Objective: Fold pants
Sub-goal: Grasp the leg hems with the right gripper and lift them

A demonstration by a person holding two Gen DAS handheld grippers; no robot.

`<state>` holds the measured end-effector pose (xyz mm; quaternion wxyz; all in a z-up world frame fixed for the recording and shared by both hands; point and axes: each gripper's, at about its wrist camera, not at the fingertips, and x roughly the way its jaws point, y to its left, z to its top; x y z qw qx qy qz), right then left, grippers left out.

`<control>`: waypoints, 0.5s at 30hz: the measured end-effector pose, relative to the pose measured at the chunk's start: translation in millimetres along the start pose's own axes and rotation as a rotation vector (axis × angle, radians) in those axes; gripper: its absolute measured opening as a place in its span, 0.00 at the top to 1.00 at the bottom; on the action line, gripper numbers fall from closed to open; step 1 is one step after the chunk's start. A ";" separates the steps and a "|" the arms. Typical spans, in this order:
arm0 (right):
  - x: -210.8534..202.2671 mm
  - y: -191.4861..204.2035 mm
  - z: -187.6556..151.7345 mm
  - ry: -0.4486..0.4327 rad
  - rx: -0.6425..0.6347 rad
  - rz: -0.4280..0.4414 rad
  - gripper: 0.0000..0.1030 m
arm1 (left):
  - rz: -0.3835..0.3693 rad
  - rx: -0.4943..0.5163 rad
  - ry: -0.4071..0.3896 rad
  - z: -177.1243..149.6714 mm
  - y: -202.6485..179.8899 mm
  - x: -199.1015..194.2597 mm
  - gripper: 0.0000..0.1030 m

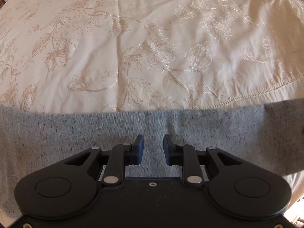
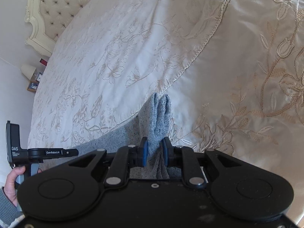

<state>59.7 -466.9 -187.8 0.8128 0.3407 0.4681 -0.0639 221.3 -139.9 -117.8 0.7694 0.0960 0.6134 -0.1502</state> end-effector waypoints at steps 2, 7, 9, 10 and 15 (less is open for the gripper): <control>-0.6 6.1 -0.4 0.000 -0.001 -0.001 0.83 | -0.020 0.021 0.016 -12.7 -1.4 -1.4 0.68; -6.8 27.1 -3.6 -0.018 -0.009 0.001 0.83 | -0.056 0.096 0.117 -35.4 -9.3 30.3 0.68; -10.3 41.1 -6.2 -0.024 -0.024 -0.005 0.83 | -0.082 0.083 0.102 -35.7 -4.6 28.8 0.68; -12.4 49.5 -7.7 -0.030 -0.034 -0.006 0.84 | -0.109 0.057 0.095 -34.3 1.6 24.2 0.68; -27.1 102.9 -15.1 -0.060 -0.084 0.004 0.95 | -0.172 -0.022 0.043 -32.3 48.8 -1.1 0.68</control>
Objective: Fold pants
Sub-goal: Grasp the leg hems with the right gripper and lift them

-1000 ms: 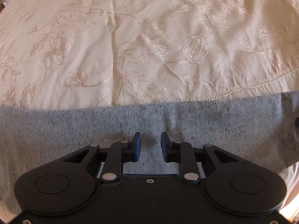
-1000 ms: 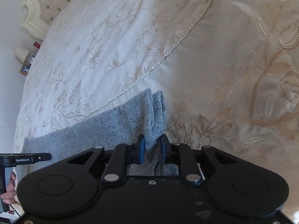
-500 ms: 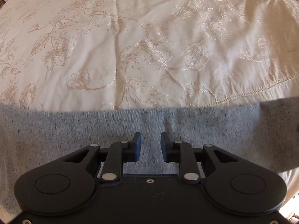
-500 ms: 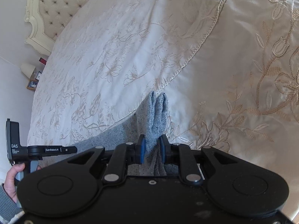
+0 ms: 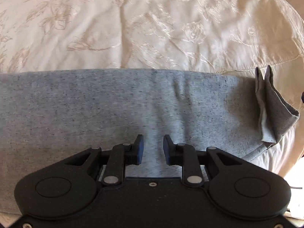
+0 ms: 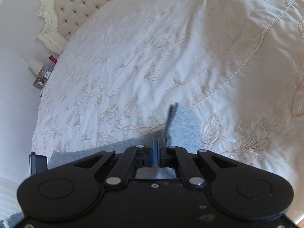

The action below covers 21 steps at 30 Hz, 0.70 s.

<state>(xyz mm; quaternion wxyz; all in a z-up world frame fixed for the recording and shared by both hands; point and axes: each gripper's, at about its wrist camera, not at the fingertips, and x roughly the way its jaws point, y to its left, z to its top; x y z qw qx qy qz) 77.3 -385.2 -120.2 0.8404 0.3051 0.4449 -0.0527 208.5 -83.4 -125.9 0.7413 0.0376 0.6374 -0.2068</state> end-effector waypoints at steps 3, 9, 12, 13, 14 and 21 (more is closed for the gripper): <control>-2.2 44.6 -3.7 -0.010 -0.059 -0.065 0.90 | -0.003 0.002 -0.012 -6.3 34.7 -19.3 0.68; 16.5 81.5 -35.9 -0.036 -0.128 -0.370 0.67 | 0.023 0.005 0.000 -21.9 73.2 -32.9 0.69; 41.2 87.9 -53.1 0.065 -0.212 -0.562 0.67 | 0.019 0.009 0.010 -28.1 75.3 -33.0 0.69; 51.1 88.5 -59.1 0.121 -0.269 -0.614 0.67 | 0.020 0.013 0.011 -29.3 74.1 -32.7 0.69; 55.9 90.6 -65.1 0.132 -0.325 -0.651 0.67 | 0.023 0.019 0.014 -31.7 72.4 -32.5 0.69; 31.3 116.5 -60.5 -0.111 -0.522 -0.598 0.66 | 0.026 0.016 0.028 -40.5 52.4 -28.8 0.69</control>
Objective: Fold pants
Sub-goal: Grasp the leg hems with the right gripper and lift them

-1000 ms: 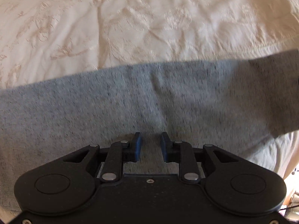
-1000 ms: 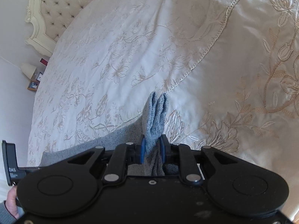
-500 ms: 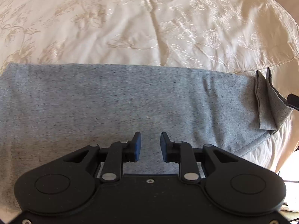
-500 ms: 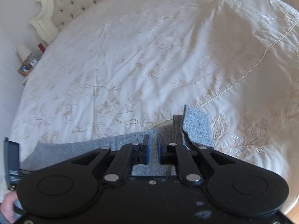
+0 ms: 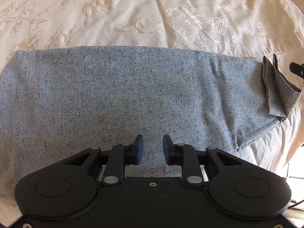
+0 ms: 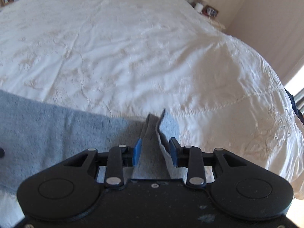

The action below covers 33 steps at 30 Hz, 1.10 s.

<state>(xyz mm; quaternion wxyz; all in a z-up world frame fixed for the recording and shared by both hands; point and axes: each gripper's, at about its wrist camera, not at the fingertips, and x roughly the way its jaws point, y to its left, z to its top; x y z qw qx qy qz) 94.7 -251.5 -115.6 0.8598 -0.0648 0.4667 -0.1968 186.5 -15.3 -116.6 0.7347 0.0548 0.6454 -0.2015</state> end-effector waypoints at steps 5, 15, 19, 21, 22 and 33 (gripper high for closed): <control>40.6 -10.7 26.9 0.043 0.044 0.042 0.65 | 0.007 -0.013 -0.002 -1.8 -13.6 2.1 0.69; 84.6 -6.6 -11.8 0.220 0.100 0.051 0.66 | 0.053 -0.062 0.030 -9.4 -23.7 14.5 0.69; 79.3 3.8 -24.3 0.217 0.080 0.028 0.66 | 0.069 -0.076 0.034 -13.0 -27.9 15.9 0.69; 78.6 9.4 -27.4 0.218 0.065 0.025 0.65 | 0.077 -0.081 0.036 -13.1 -31.0 15.3 0.69; 79.9 12.6 -27.2 0.220 0.048 0.024 0.65 | 0.080 -0.083 0.037 -13.1 -32.1 15.5 0.69; 94.5 22.9 -34.2 0.212 -0.144 -0.023 0.74 | 0.091 -0.056 0.003 17.5 -61.8 16.5 0.69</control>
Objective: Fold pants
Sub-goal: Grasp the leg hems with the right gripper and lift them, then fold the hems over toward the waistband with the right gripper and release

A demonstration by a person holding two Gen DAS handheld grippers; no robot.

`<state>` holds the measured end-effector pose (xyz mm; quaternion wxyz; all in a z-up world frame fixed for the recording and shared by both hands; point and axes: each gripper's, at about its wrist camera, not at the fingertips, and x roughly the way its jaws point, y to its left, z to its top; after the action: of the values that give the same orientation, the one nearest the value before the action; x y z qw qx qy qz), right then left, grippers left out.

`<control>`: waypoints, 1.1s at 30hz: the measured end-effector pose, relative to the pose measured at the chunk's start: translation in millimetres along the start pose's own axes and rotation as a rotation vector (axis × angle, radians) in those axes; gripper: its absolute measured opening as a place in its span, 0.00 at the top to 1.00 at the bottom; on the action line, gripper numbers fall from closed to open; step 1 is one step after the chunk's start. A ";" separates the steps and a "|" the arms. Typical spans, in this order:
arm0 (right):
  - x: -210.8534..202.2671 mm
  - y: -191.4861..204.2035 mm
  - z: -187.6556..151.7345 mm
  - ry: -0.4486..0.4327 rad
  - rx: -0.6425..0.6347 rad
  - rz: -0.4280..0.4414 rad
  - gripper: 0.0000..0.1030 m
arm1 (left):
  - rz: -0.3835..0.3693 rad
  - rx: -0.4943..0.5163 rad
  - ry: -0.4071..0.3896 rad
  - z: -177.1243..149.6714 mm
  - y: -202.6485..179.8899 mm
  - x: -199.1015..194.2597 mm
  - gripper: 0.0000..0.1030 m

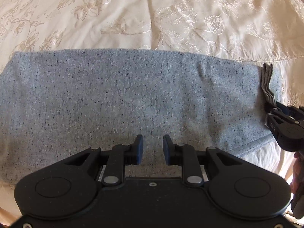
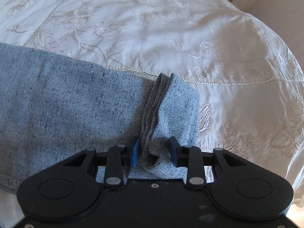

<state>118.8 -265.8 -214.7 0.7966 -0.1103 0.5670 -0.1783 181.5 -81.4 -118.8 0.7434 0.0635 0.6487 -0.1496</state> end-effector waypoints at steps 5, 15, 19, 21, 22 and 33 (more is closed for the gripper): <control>-12.1 -33.3 -2.7 -0.030 0.068 0.061 0.91 | 0.001 0.037 -0.040 35.4 -20.3 6.5 0.69; -39.4 -107.6 -6.7 -0.068 0.229 0.187 0.91 | 0.037 0.037 -0.031 81.3 -25.9 55.6 0.69; -44.7 -120.4 -8.1 -0.061 0.298 0.219 0.91 | 0.055 0.095 -0.042 83.6 -33.5 55.5 0.69; -49.1 -122.6 -6.7 -0.064 0.317 0.224 0.91 | 0.031 0.109 -0.069 80.1 -30.6 43.1 0.69; -53.1 -122.3 -5.7 -0.067 0.328 0.227 0.91 | 0.012 0.105 -0.081 76.4 -25.5 35.7 0.69; -141.5 -47.1 30.9 -0.151 0.310 0.300 0.91 | -0.096 -0.021 -0.057 26.3 111.7 -18.9 0.69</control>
<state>99.0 -251.6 -64.3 0.8618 0.0858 0.4817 -0.1340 238.3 19.5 -107.4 0.7543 0.0204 0.6310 -0.1801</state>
